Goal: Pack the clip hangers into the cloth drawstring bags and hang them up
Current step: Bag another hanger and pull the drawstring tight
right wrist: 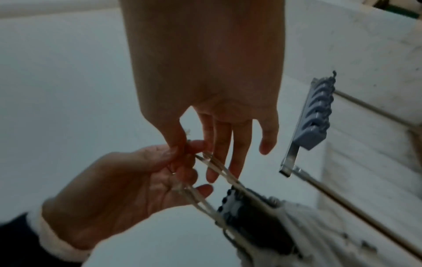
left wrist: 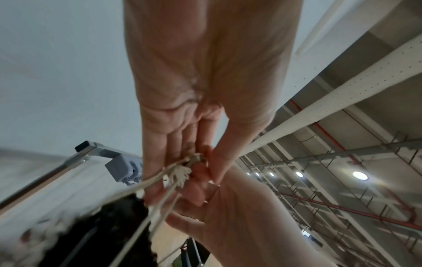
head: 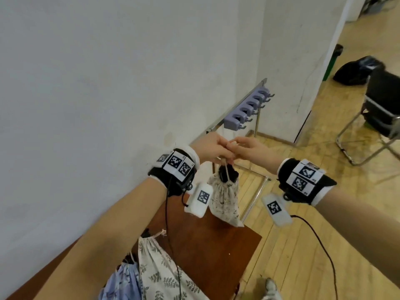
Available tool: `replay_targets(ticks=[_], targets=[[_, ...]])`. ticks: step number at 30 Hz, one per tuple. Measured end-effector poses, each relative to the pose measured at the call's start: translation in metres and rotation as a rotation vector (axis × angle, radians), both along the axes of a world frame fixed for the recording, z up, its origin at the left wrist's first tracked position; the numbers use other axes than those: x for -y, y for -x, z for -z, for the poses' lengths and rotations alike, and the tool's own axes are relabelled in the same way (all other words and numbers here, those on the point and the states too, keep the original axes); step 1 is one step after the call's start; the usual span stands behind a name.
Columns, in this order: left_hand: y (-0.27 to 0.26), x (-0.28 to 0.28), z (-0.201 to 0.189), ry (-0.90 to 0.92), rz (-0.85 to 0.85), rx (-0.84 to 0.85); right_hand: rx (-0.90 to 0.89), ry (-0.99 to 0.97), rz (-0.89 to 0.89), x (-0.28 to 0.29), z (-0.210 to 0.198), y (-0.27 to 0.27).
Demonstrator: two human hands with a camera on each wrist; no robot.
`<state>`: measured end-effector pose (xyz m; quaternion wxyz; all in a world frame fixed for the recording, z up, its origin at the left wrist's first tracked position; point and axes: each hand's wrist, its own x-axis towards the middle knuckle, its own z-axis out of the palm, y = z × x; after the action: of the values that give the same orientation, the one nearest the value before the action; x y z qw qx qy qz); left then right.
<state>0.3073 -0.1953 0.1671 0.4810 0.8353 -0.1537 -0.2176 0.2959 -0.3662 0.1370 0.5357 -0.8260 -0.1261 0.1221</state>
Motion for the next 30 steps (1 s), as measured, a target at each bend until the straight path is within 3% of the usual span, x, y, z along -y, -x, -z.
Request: replay_targets(ticks=[4,13,18,22,27,30], targets=[[-0.034,0.036,0.010,-0.090,-0.057,0.021,-0.010,-0.016,0.007,0.037,0.009,-0.025],[-0.094,0.103,0.047,-0.006,-0.220,-0.101,-0.106,-0.033,-0.172,0.123,0.055,-0.118],[-0.123,0.140,0.063,-0.006,-0.313,-0.072,-0.158,-0.026,-0.259,0.161,0.061,-0.168],[-0.148,0.162,0.085,0.097,-0.412,-0.094,-0.225,-0.031,-0.285,0.175,0.070,-0.204],[-0.191,0.172,0.117,0.025,-0.513,-0.046,-0.360,-0.175,-0.231,0.174,0.084,-0.254],[-0.226,0.173,0.130,0.074,-0.601,-0.030,-0.384,-0.141,-0.229,0.173,0.090,-0.295]])
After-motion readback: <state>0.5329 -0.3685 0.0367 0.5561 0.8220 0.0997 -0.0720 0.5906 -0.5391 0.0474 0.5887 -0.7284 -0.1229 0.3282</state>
